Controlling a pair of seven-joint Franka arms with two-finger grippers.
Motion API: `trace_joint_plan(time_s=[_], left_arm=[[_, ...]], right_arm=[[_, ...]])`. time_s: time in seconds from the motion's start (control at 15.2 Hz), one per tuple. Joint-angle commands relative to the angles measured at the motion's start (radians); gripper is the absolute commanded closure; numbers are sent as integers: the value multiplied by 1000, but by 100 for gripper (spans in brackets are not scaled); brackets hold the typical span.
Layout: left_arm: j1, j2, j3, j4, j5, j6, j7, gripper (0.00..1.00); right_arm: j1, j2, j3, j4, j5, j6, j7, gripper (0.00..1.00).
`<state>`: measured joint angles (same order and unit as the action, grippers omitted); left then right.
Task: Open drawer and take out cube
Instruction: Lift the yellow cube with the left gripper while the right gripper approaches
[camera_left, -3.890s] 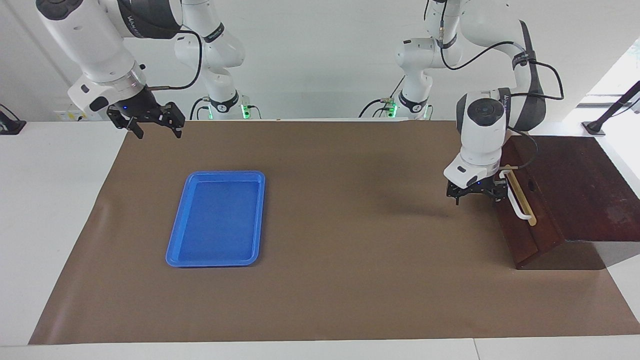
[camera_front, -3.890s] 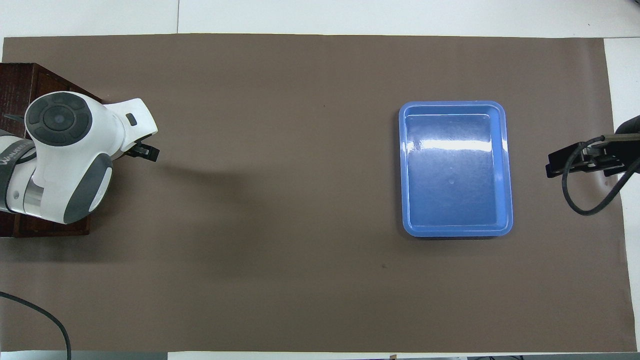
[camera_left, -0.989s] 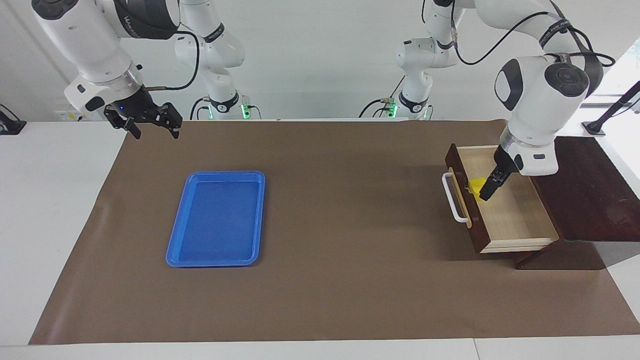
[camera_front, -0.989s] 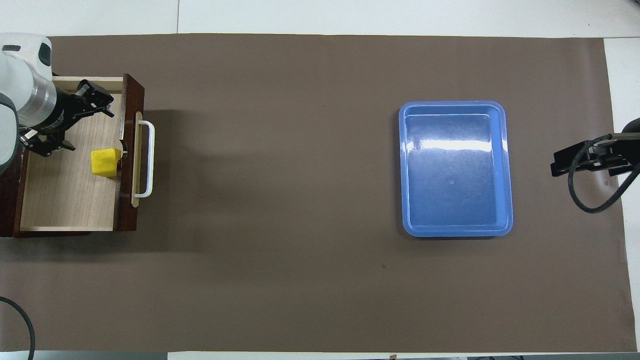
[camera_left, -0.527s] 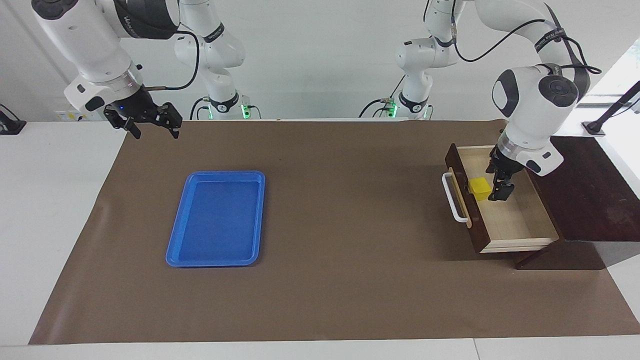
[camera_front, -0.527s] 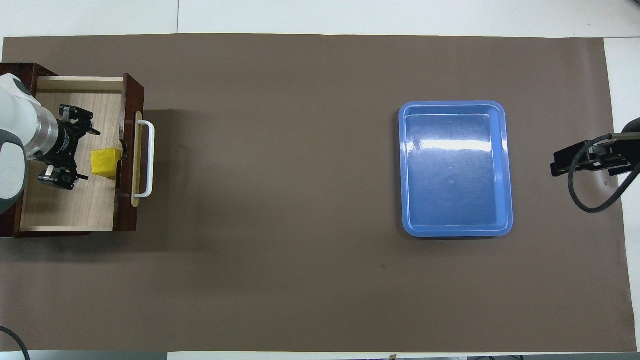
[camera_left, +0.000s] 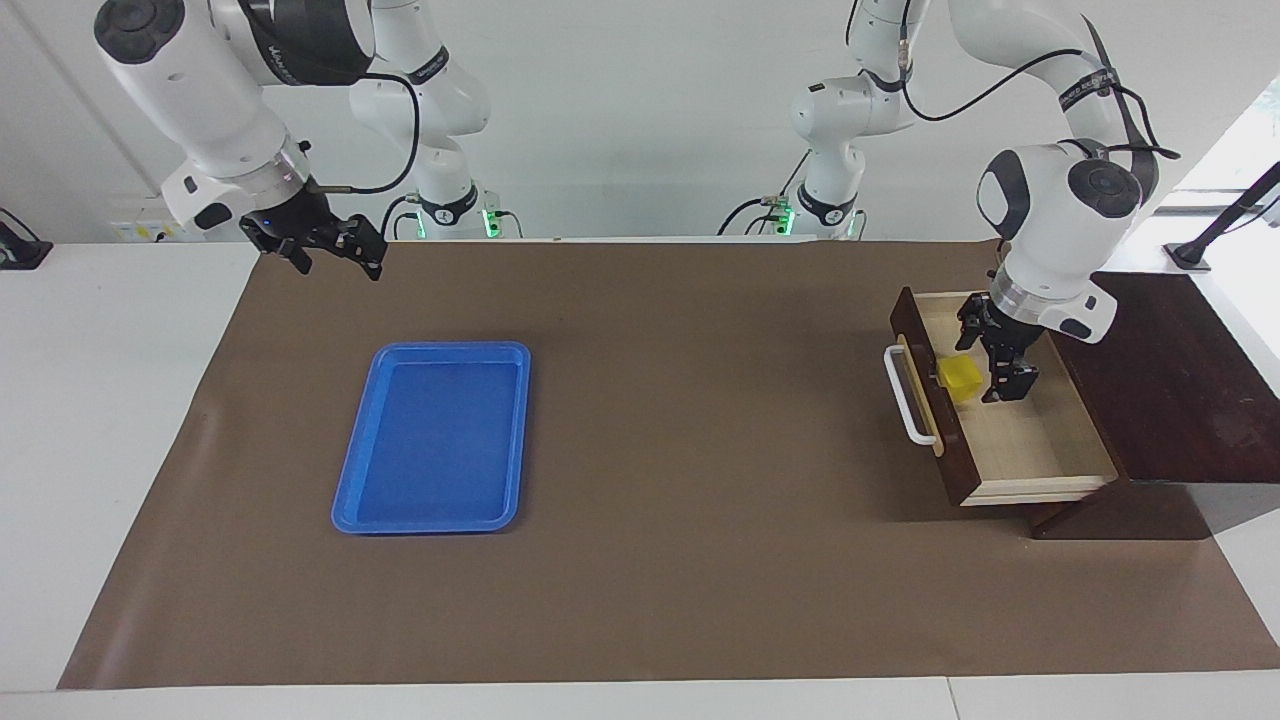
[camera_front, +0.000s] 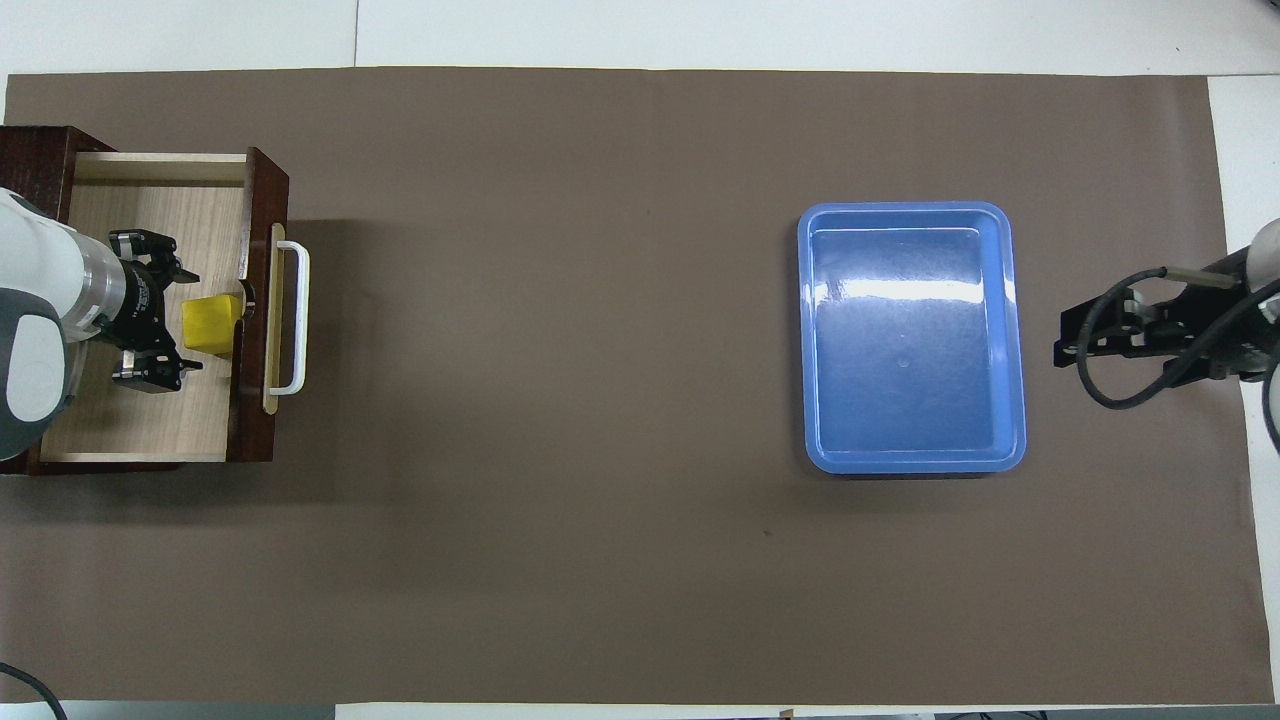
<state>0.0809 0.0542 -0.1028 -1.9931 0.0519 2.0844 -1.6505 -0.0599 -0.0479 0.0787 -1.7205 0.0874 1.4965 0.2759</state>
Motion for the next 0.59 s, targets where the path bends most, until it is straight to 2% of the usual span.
trace_joint_plan(time_s=[0.0, 0.07, 0.2, 0.26, 0.4, 0.53], left_arm=[[-10, -31, 6, -38, -35, 33, -32, 0], [-10, -31, 8, -39, -35, 33, -32, 27], [-9, -28, 9, -32, -35, 29, -34, 92], [-4, -25, 9, -29, -34, 26, -31, 100], [-7, -16, 9, 5, -34, 2, -29, 100], [-19, 27, 6, 135, -34, -114, -35, 100]], right_arm=[[44, -47, 10, -100, 73, 48, 213, 0], [75, -37, 10, -103, 93, 51, 289, 0], [158, -11, 10, -108, 98, 89, 424, 0], [184, 11, 10, -108, 124, 125, 513, 0], [230, 55, 10, -113, 211, 201, 656, 0], [288, 94, 10, -131, 225, 284, 770, 0]])
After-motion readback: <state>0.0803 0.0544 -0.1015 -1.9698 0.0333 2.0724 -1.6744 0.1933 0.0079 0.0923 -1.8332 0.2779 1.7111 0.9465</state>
